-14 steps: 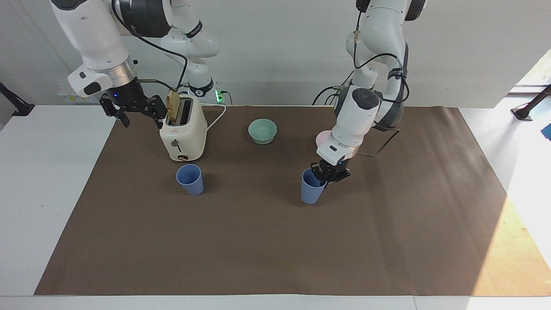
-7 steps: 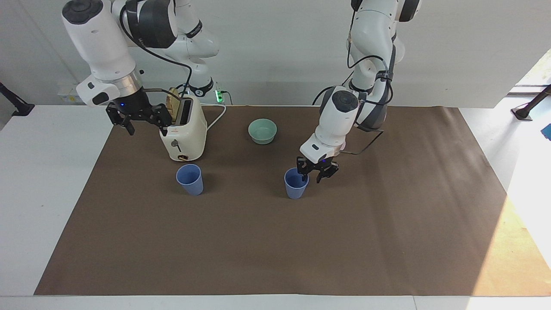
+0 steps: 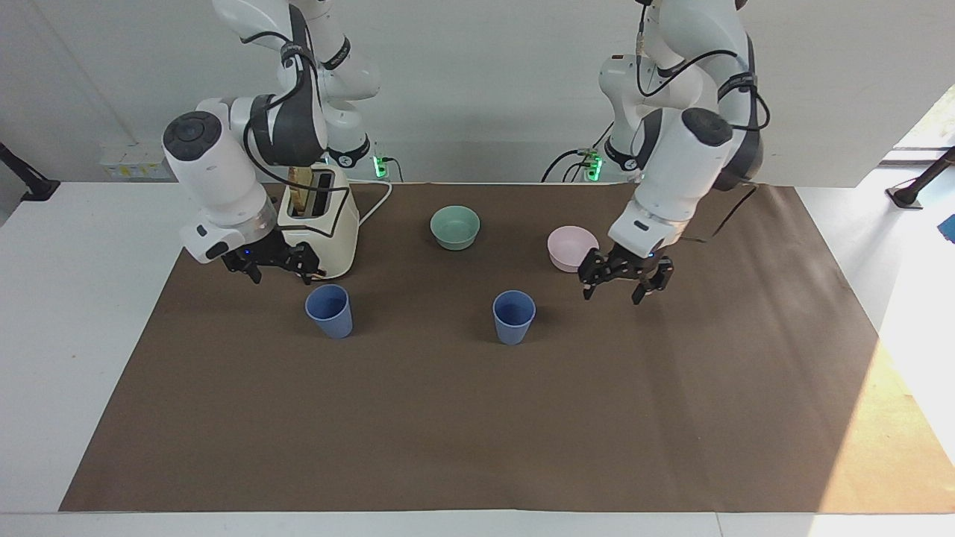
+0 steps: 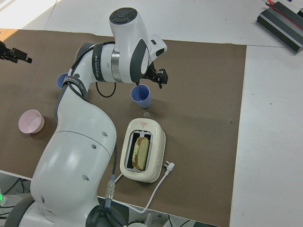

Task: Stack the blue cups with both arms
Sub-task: 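Release the cup with the left gripper while the right gripper reaches the other cup, then grasp the second blue cup with the right gripper and lift it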

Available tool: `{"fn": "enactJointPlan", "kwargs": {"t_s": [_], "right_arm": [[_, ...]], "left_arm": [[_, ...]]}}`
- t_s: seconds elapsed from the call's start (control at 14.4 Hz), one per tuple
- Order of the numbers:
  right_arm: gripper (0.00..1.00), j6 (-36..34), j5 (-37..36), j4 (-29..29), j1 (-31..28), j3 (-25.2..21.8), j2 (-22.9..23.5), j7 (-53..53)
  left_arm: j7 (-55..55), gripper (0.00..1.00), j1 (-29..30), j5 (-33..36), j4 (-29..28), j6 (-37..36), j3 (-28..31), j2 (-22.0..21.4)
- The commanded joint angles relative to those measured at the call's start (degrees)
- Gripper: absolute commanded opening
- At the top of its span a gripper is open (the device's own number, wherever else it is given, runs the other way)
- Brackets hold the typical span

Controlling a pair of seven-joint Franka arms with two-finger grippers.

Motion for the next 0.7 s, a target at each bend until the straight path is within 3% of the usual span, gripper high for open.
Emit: {"fn": "enactJointPlan", "kwargs": {"t_s": [0.0,0.49,0.63], "right_arm": [[1.0,4.71,0.89,-3.42,-0.32,0.46,1.14,-0.46],[0.97,6.21,0.97,-4.47,1.09,0.63,2.91,-1.69],[0.63,6.83,0.97,-4.56,1.18,0.63,3.7,-1.69]], "left_arm": [[7.15,1.0,6.15,0.28,-1.16,-4.71,-0.53,-3.43],[15.43,1.0,17.68,5.64,9.63,-19.47,-0.62,-4.06],[17.11,1.0,18.66,6.26,13.58,-23.86,-0.53,-3.97]]}}
